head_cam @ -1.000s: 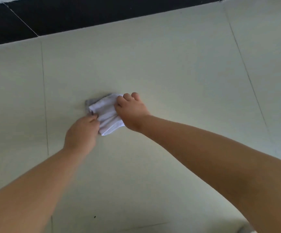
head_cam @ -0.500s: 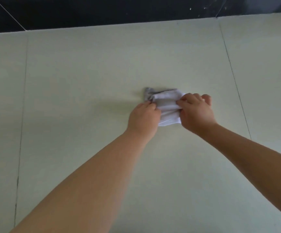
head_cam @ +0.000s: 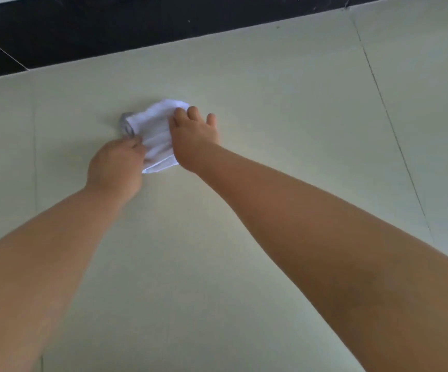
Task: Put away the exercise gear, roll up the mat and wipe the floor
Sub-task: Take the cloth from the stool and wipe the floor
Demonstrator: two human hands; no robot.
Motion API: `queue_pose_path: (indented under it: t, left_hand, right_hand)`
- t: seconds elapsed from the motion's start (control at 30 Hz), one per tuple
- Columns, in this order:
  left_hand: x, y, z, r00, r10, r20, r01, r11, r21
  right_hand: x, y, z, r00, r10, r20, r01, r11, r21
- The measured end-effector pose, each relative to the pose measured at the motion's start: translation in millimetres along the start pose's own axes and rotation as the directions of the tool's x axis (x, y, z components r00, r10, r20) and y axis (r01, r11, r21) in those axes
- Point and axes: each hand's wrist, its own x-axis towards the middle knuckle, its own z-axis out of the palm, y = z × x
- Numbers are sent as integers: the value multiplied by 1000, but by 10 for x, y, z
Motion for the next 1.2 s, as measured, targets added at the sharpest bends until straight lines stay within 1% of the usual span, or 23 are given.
queue_pose_path:
  t: [0.03,0.1,0.13,0.23,0.27,0.33,0.37,0.43,0.5,0.57,0.63,0.7,0.73,0.8,0.87,0.93,1.0,1.03,1.07,1.13,1.2]
  left_hand:
    - [-160,-46,87,999,38,-26,-38,999,-20]
    - [-473,-35,137,991,123,-56,-125,992,-16]
    - [-608,-6,184,981,178,-79,-179,984,-9]
    - [-870,186,307,922,337,-192,-351,936,-39]
    - [-916,306,307,896,392,-211,-412,909,-60]
    - [-990,611,290,821,500,-276,-537,840,-76]
    - [-1032,790,267,779,548,-305,-595,800,-83]
    - [-1148,1174,226,688,653,-317,-711,694,-113]
    - [-1261,1577,190,599,719,-351,-791,601,-117]
    - [-1337,2009,145,564,757,-329,-820,560,-116]
    - [-1339,2433,111,574,770,-279,-818,559,-140]
    - [-1228,2821,43,590,771,-239,-808,568,-160]
    - [-1133,2997,5,601,769,-217,-799,577,-167]
    - [-896,3259,-57,642,749,-165,-766,612,-197]
    - [-618,3392,-118,676,724,-136,-734,648,-202]
    - [-279,3332,-157,716,682,-150,-698,698,-160]
    - [67,3073,-172,744,642,-186,-665,738,-115]
    - [241,2895,-155,751,619,-229,-648,758,-76]
    - [389,2686,-182,775,583,-244,-613,788,-62]
    - [533,2276,-302,851,469,-236,-496,866,-67]
    - [543,1966,-388,915,385,-118,-399,906,-138]
  right_hand:
    - [-98,-84,72,999,-40,-32,40,999,3]
    - [-388,-150,275,974,-137,-179,132,990,-38]
    - [-562,-138,372,962,-175,-212,163,984,-71]
    - [-1092,84,620,937,-261,-230,233,962,-145]
    - [-1272,197,663,935,-284,-212,252,953,-166]
    - [-1631,428,729,931,-322,-173,284,935,-215]
    - [-1826,545,726,928,-335,-163,294,927,-235]
    - [-2253,788,806,922,-351,-163,302,915,-267]
    - [-2673,1010,848,927,-329,-180,269,917,-294]
    - [-3050,1229,895,947,-268,-174,210,932,-295]
    - [-3308,1486,898,974,-141,-178,84,953,-292]
    - [-3440,1784,846,982,50,-185,-100,956,-276]
    - [-3464,1945,814,971,161,-178,-201,950,-240]
    - [-3381,2230,719,921,356,-156,-379,913,-150]
    - [-3136,2403,594,876,458,-149,-473,877,-84]
    - [-2738,2473,451,839,514,-176,-524,852,-9]
    - [-2253,2460,299,827,538,-163,-542,840,21]
    - [-1993,2435,225,835,526,-163,-527,849,40]
    - [-1727,2391,159,850,502,-161,-501,864,51]
    - [-1198,2228,62,890,429,-153,-425,903,62]
    - [-804,1975,-13,914,384,-128,-377,923,79]
